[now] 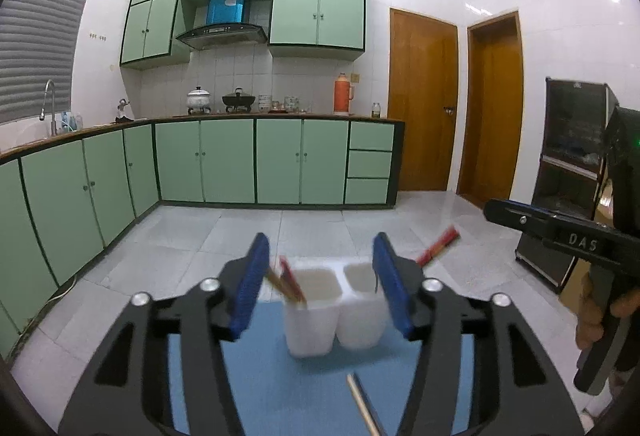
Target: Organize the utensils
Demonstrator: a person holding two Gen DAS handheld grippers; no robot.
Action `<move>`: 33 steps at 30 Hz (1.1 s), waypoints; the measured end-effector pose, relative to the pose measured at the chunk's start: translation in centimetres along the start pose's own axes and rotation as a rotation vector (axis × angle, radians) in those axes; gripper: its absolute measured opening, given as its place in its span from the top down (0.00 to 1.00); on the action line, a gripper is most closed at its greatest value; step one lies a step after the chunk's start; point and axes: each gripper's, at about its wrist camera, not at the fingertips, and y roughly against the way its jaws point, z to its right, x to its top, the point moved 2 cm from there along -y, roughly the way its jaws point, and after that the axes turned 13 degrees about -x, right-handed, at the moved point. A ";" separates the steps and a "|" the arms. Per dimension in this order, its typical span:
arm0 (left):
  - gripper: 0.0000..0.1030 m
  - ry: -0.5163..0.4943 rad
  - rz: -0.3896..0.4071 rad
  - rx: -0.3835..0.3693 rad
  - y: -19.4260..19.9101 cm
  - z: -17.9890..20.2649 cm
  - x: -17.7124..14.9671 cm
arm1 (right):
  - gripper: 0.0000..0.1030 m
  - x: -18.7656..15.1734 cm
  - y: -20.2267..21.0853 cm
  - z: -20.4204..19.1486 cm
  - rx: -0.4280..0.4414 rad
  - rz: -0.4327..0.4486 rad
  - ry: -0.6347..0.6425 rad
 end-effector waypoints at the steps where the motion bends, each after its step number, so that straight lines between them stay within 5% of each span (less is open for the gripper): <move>1: 0.46 0.001 -0.015 0.003 0.6 0.3 -0.9 | 0.53 -1.2 0.7 0.2 -0.013 -0.008 -0.006; 6: 0.39 0.042 -0.096 0.006 2.2 1.0 -5.6 | 0.49 -7.2 1.8 0.7 -0.044 -0.113 -0.021; 14: 0.39 0.147 -0.388 -0.056 0.0 0.8 -13.7 | 0.49 -15.5 1.5 1.8 -0.069 -0.310 -0.063; 21: 0.43 0.204 -0.538 -0.071 -1.6 1.1 -17.8 | 0.49 -17.3 2.8 3.3 -0.096 -0.337 -0.087; 33: 0.49 0.185 -0.616 -0.051 -2.9 2.1 -19.5 | 0.49 -17.2 2.9 3.2 -0.089 -0.332 -0.083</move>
